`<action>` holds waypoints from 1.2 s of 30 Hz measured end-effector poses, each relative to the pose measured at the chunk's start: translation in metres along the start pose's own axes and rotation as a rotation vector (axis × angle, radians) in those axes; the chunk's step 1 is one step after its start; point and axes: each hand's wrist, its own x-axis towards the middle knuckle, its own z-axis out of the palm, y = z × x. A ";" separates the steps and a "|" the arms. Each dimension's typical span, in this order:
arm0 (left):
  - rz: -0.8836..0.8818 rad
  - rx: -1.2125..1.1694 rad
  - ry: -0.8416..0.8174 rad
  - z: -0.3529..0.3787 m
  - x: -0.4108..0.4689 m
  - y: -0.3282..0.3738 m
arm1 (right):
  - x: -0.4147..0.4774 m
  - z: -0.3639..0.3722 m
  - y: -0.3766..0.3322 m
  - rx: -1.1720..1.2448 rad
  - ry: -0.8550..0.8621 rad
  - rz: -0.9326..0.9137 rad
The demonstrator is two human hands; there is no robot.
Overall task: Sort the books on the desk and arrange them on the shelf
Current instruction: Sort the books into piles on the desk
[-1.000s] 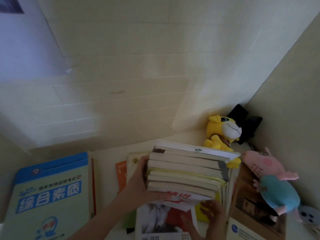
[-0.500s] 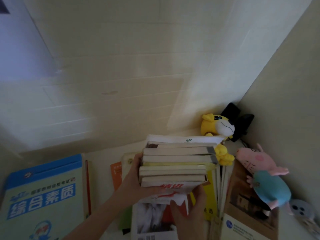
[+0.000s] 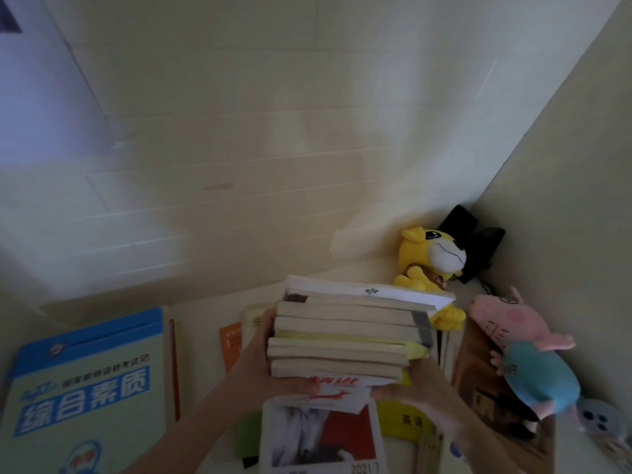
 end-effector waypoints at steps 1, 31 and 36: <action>-0.005 -0.025 0.013 0.000 0.001 0.000 | -0.002 0.006 -0.002 0.060 -0.009 0.004; 0.003 0.513 0.120 -0.003 -0.009 0.006 | -0.024 0.030 -0.007 0.101 0.211 -0.026; -0.142 0.390 0.119 0.009 0.002 0.034 | -0.011 0.006 -0.049 0.038 0.066 -0.029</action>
